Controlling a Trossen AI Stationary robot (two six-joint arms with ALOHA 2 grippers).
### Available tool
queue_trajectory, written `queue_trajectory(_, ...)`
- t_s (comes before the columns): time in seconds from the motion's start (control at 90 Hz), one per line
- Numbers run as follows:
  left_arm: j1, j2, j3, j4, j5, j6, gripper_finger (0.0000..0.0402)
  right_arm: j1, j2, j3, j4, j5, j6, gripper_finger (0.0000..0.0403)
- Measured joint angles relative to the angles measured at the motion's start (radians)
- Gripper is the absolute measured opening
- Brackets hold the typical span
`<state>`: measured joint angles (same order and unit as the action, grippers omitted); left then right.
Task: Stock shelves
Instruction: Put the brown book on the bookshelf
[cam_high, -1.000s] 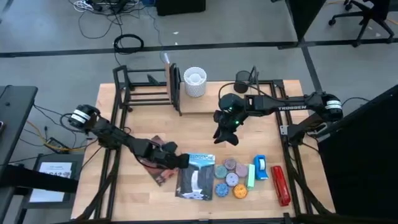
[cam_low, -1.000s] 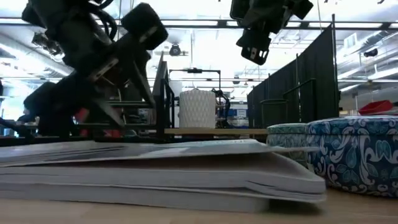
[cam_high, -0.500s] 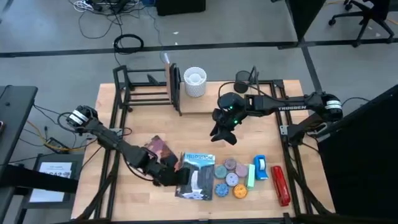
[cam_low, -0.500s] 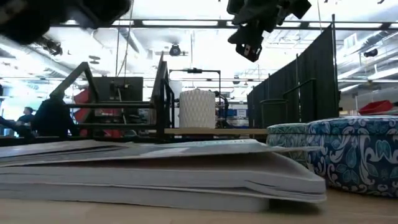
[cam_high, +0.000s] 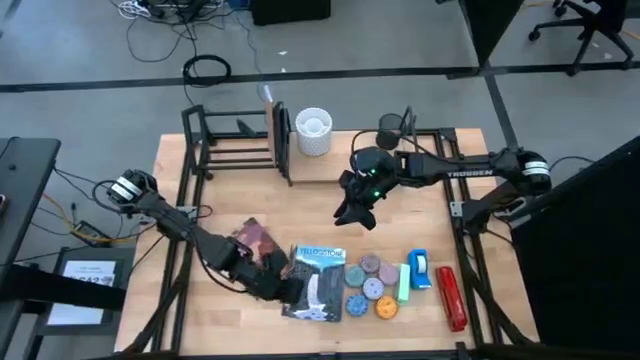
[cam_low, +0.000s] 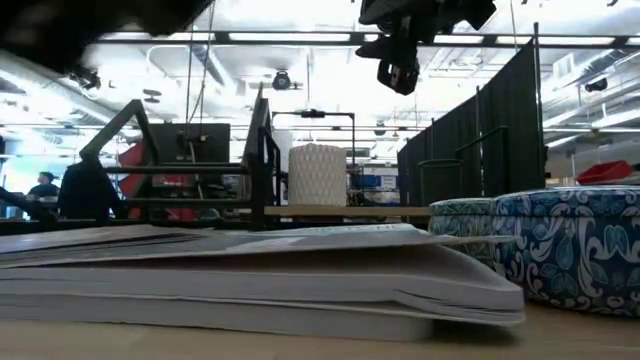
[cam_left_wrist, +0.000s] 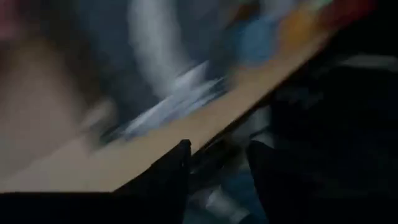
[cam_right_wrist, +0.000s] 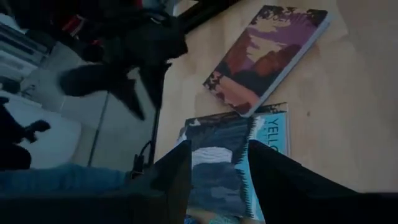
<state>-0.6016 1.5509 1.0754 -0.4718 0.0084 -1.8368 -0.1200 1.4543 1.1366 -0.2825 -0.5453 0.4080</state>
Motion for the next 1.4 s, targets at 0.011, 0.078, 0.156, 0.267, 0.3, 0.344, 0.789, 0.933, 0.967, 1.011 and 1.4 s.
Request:
queue_trajectory(0.011, -0.005, 0.000, 0.000, -0.021, 0.008, -0.007, 0.0141, 0.000, 0.000, 0.000, 0.000, 0.000, -0.001, 0.0130)
queue_trajectory(0.078, -0.031, 0.000, 0.000, -0.102, 0.026, -0.031, 0.0141, -0.001, 0.000, 0.000, 0.002, 0.000, -0.006, 0.0130)
queue_trajectory(0.156, -0.055, 0.000, 0.000, -0.122, 0.032, -0.051, 0.0141, -0.006, 0.000, 0.000, 0.008, 0.000, -0.008, 0.0130)
queue_trajectory(0.267, -0.070, -0.001, 0.000, -0.089, 0.033, -0.052, 0.0141, -0.010, 0.000, 0.000, 0.008, 0.002, -0.008, 0.0130)
queue_trajectory(0.3, -0.071, -0.001, 0.000, -0.081, 0.030, -0.052, 0.0141, -0.010, 0.000, 0.000, 0.008, 0.003, -0.008, 0.0130)
queue_trajectory(0.344, -0.071, -0.001, 0.000, -0.075, 0.014, -0.048, 0.0141, -0.009, 0.000, 0.000, 0.008, 0.002, -0.008, 0.0130)
queue_trajectory(0.789, -0.087, 0.055, 0.000, -0.350, -0.041, -0.109, 0.0141, -0.013, 0.000, 0.000, -0.013, -0.003, 0.019, 0.0130)
queue_trajectory(0.933, -0.086, 0.055, 0.000, -0.449, -0.043, -0.111, 0.0141, -0.029, 0.000, 0.000, -0.008, -0.003, 0.021, 0.0130)
queue_trajectory(0.967, -0.086, 0.055, -0.001, -0.473, -0.041, -0.115, 0.0141, -0.033, 0.000, 0.000, -0.009, -0.003, 0.021, 0.0130)
queue_trajectory(1.011, -0.085, 0.052, -0.020, -0.475, -0.024, -0.139, 0.0141, -0.038, 0.000, 0.000, -0.009, -0.004, 0.021, 0.0130)
queue_trajectory(1.4, -0.061, -0.010, -0.304, -0.084, -0.049, -0.322, 0.0141, -0.061, 0.000, 0.000, -0.005, 0.003, 0.020, 0.0130)
